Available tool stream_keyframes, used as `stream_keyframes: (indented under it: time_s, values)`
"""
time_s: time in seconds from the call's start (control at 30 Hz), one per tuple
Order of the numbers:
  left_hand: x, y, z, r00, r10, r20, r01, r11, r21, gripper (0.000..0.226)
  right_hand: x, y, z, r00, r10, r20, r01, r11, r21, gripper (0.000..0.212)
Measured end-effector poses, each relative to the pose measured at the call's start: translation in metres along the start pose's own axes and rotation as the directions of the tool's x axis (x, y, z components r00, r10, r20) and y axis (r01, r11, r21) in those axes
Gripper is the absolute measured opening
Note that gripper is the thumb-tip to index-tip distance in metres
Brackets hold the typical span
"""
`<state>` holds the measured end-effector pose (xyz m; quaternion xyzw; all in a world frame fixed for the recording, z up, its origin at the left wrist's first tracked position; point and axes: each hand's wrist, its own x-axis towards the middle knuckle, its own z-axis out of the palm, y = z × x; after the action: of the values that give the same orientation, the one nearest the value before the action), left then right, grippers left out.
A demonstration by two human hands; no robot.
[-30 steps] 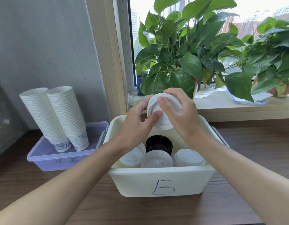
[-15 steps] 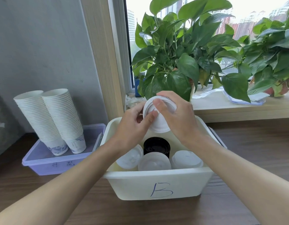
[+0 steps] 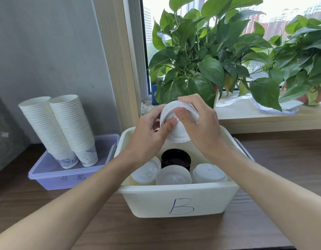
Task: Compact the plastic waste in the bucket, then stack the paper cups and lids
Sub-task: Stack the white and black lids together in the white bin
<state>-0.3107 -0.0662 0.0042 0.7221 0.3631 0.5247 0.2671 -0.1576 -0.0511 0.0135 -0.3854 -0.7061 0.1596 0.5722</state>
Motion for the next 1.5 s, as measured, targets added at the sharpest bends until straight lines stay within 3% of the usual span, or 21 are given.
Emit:
stream_keyframes:
  time_s: [0.17,0.27,0.47,0.93,1.03,1.13,1.27,1.33,1.43,1.5]
  values:
    - [0.001,-0.005,0.0,1.0,-0.026,0.016,0.024,0.993,0.111,0.055,-0.001,0.001,-0.001,0.997,-0.006,0.08,0.007,1.0,-0.02,0.033]
    - [0.001,-0.001,0.002,0.995,-0.098,0.018,0.097,0.995,0.028,0.06,0.0,0.0,0.001,1.0,0.005,0.031,-0.004,1.0,-0.023,0.034]
    - [0.002,-0.002,0.002,0.995,-0.099,-0.022,0.098,0.994,-0.044,0.03,0.0,0.001,0.001,0.994,0.108,0.007,-0.108,0.988,0.106,0.031]
    - [0.001,-0.006,-0.001,0.999,-0.051,-0.005,0.051,0.999,0.001,0.035,-0.001,0.0,0.003,0.99,-0.011,0.141,0.013,1.0,-0.014,0.028]
    - [0.001,-0.005,-0.001,0.999,-0.042,-0.007,0.042,0.999,0.001,0.031,-0.001,0.0,0.003,0.991,-0.014,0.132,0.013,1.0,0.007,0.026]
    - [0.001,-0.004,0.0,0.998,-0.07,-0.001,0.07,0.997,0.039,0.031,0.0,0.0,-0.001,0.975,0.055,0.216,-0.057,0.998,0.003,0.027]
    - [0.008,-0.004,-0.016,0.98,-0.185,-0.073,0.192,0.977,0.099,0.03,0.005,0.001,-0.013,0.906,0.321,0.275,-0.351,0.934,0.063,0.046]
    - [0.01,-0.006,-0.03,0.971,-0.219,-0.097,0.23,0.967,0.112,0.03,0.007,0.003,-0.024,0.818,0.446,0.364,-0.46,0.886,-0.052,0.045]
    - [0.002,-0.007,-0.038,0.972,-0.201,-0.119,0.217,0.966,0.14,0.028,0.003,0.006,-0.037,0.645,0.54,0.541,-0.263,0.821,-0.507,0.04]
    - [-0.003,-0.008,-0.036,0.973,-0.209,-0.1,0.221,0.967,0.129,0.024,0.0,0.003,-0.04,0.513,0.599,0.614,-0.079,0.746,-0.661,0.034]
